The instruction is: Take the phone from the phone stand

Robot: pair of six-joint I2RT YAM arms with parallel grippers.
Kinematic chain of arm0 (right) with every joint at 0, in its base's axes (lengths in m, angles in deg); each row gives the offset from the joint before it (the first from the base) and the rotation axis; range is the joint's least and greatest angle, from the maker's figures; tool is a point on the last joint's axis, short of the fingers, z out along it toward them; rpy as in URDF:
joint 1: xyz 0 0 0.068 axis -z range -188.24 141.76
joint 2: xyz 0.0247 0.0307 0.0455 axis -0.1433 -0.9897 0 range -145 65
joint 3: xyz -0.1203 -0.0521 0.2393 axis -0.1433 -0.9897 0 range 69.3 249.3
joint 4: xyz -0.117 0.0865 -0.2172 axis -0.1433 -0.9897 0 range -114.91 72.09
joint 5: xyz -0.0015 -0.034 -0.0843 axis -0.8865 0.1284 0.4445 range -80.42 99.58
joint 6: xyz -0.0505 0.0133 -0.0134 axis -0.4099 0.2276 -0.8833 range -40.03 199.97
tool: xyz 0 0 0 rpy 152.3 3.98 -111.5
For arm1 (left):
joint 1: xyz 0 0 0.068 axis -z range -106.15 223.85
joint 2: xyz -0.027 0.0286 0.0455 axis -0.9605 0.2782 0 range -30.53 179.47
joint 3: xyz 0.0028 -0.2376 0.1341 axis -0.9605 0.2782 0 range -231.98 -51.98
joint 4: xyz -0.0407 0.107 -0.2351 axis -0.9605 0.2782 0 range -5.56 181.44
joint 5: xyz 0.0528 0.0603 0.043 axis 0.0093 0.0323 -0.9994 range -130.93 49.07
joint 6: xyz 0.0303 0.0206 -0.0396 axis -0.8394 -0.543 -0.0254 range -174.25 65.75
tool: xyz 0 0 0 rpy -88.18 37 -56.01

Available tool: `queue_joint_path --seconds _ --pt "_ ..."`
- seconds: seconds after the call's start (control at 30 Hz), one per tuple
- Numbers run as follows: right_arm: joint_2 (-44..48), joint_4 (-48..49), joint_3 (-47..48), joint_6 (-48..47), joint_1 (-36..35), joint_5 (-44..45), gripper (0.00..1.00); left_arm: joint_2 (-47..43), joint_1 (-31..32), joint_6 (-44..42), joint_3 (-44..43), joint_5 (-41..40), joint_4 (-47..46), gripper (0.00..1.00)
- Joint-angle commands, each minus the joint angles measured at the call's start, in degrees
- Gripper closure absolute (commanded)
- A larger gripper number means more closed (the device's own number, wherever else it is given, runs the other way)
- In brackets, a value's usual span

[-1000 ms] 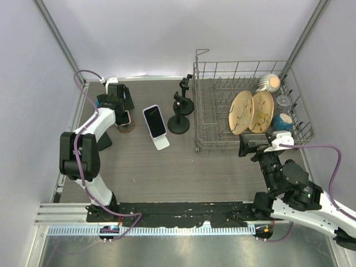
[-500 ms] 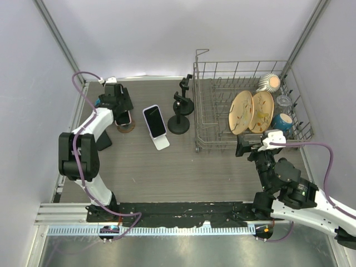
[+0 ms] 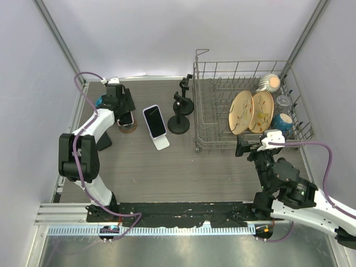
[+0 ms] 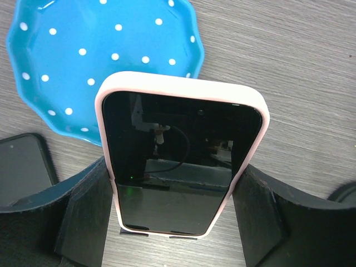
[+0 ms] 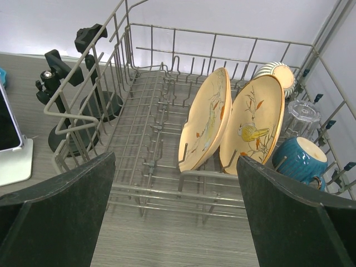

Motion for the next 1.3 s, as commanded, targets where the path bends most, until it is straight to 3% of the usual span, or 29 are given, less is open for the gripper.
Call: queue_joint_path --seconds 0.0,0.47,0.7,0.83,1.03,1.27 --pt "-1.33 1.72 0.2 -0.89 -0.14 1.1 0.04 -1.79 2.19 1.52 -1.39 3.0 -2.61 0.65" --pt "-0.98 1.55 0.47 -0.71 -0.14 0.75 0.05 -14.53 2.28 2.75 -1.56 -2.45 1.6 0.69" --pt "-0.54 1.54 0.64 -0.45 -0.14 0.75 0.04 -23.49 2.28 13.2 -1.48 -10.18 21.62 0.8" --pt "-0.01 1.55 0.56 -0.27 -0.14 0.66 0.05 -31.23 2.28 20.32 6.83 -10.81 28.41 0.81" --pt "0.08 1.46 0.64 -0.01 -0.14 -0.04 0.05 -44.05 2.28 23.76 19.67 -8.87 32.46 0.8" --pt "1.92 1.02 0.73 0.35 -0.14 0.05 0.04 -47.77 2.28 28.59 31.03 -6.17 34.04 0.8"
